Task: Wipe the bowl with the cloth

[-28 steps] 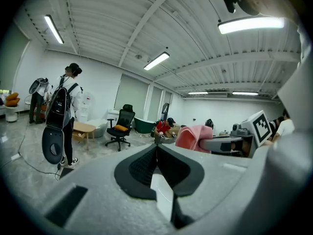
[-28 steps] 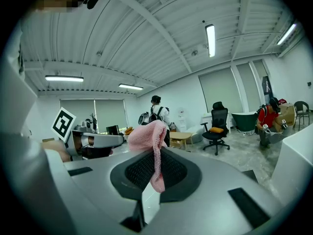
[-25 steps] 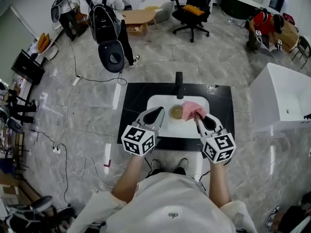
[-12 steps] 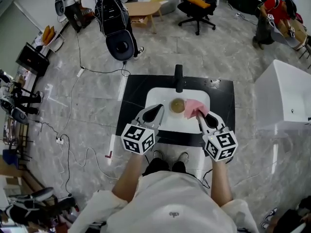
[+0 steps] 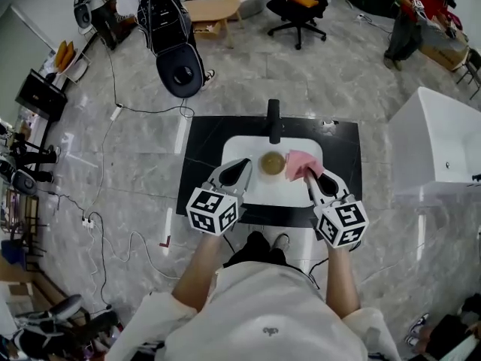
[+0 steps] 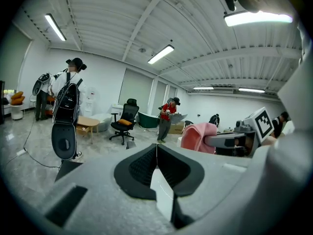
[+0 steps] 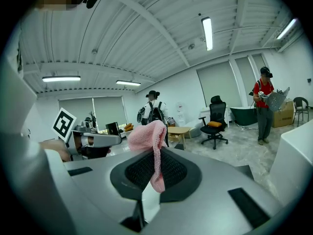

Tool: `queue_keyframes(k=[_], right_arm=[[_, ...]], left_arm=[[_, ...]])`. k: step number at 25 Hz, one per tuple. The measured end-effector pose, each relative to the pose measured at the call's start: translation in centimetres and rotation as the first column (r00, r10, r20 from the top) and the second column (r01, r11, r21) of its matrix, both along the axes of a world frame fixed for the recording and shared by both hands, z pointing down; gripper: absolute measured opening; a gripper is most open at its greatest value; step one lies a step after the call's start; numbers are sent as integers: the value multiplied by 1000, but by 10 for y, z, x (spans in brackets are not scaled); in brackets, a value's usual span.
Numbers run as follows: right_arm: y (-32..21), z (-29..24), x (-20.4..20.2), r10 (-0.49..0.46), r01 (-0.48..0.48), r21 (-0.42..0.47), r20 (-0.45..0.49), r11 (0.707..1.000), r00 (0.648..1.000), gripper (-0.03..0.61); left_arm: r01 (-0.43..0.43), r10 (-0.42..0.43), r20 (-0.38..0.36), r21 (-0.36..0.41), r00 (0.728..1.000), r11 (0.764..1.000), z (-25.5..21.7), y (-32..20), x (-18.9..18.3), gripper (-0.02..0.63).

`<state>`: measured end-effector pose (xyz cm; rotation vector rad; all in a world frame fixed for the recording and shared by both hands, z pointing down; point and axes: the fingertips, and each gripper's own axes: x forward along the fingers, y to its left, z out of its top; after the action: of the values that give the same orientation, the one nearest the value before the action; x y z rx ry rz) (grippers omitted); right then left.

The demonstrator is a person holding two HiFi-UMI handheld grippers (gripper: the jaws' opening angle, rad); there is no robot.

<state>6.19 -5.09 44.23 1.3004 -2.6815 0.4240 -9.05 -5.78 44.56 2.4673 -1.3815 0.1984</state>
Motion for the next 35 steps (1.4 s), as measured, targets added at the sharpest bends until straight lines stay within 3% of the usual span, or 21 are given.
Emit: queue_keyframes(k=[9,19,35], right_arm=[[-33,-22,-7,78,-77,31,-35,997,996,15],[-60,-5,-23,153,-153,2,-51,988,987,15],[-80,44,-6,132,-140,-121,-73,983,989,15]], left_arm=[[-83,83,-13,-21,996,996,10,-41,-6,14],[-164,165,-5,-85,986,983,42,-77,-18,14],[-138,152,38,-240,988,961,118,-93,-3,15]])
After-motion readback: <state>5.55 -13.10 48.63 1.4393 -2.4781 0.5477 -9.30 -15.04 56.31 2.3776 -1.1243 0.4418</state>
